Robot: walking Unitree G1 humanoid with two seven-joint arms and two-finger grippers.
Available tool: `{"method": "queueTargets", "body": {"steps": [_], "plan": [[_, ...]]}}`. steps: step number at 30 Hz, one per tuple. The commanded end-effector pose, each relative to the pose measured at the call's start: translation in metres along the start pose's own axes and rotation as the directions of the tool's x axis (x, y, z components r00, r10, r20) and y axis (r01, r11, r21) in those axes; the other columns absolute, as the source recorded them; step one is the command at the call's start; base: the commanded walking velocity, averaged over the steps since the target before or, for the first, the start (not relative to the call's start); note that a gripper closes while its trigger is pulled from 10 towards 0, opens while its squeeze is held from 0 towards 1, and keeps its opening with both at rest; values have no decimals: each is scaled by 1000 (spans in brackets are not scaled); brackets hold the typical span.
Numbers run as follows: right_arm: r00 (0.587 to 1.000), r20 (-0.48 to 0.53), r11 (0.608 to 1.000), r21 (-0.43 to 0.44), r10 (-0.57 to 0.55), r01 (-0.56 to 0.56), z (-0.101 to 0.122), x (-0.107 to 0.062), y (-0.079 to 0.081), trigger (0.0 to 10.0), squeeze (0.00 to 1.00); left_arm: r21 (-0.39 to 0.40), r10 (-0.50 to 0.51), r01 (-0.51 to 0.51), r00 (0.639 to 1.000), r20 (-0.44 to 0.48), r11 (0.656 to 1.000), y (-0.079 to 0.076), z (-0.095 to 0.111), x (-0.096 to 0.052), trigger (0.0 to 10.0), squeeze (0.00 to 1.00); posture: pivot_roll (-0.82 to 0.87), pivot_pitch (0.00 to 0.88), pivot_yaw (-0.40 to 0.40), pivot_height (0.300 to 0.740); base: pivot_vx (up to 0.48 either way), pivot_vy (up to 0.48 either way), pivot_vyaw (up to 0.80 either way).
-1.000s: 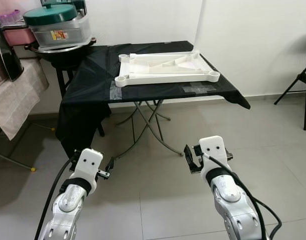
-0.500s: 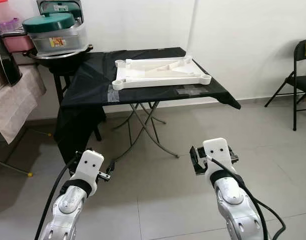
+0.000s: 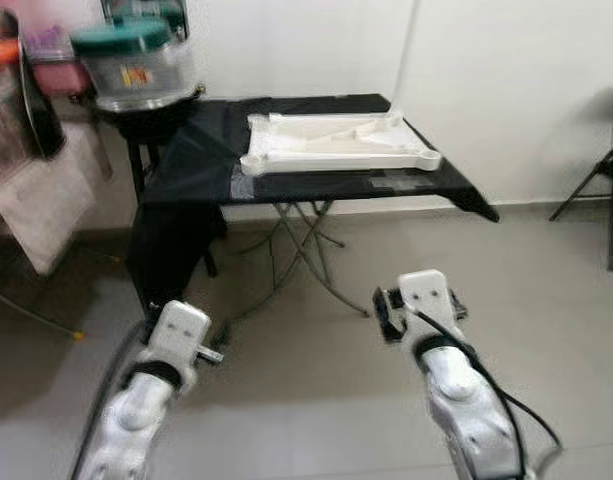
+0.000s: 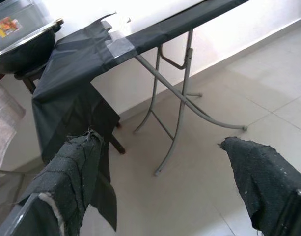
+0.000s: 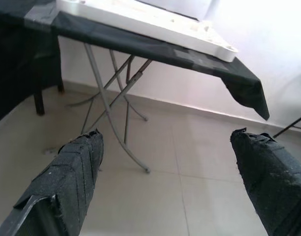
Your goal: Building children table
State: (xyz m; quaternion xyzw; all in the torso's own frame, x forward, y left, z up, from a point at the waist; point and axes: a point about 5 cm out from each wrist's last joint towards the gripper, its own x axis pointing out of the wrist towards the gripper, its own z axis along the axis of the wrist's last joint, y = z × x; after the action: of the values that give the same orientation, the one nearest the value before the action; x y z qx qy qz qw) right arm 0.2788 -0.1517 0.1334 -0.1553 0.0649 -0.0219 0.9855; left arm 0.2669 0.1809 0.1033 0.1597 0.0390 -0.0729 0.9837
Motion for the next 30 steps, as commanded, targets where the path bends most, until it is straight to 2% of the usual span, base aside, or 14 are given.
{"method": "queueTargets", "body": {"steps": [1, 8, 22, 30], "plan": [[1000, -11, 1000, -10, 11, -11, -2, 0, 4, 10000, 0, 7, 2, -2, 1000, -5, 1000, 2, -1, -1, 10000, 0, -9, 0, -15, 740, 0, 0, 800], [1000, -13, 1000, 25, -1, 2, -2, 1, 2, 10000, 0, 10, -10, 10, 1000, -6, 1000, 0, -1, 0, 10000, 0, -12, 0, -8, 740, 0, 0, 752], [999, -27, 999, 35, -19, 20, -5, 2, -2, 10000, 0, 7, -13, 13, 1000, -9, 1000, -2, -3, 0, 10000, 0, -18, 0, -10, 740, 0, 0, 0], [999, -35, 999, 28, -28, 29, -6, 4, -4, 10000, 0, -1, -21, 21, 1000, 0, 1000, -6, -1, 2, 10000, 0, -22, 0, -12, 740, 0, -405, 0]]}}
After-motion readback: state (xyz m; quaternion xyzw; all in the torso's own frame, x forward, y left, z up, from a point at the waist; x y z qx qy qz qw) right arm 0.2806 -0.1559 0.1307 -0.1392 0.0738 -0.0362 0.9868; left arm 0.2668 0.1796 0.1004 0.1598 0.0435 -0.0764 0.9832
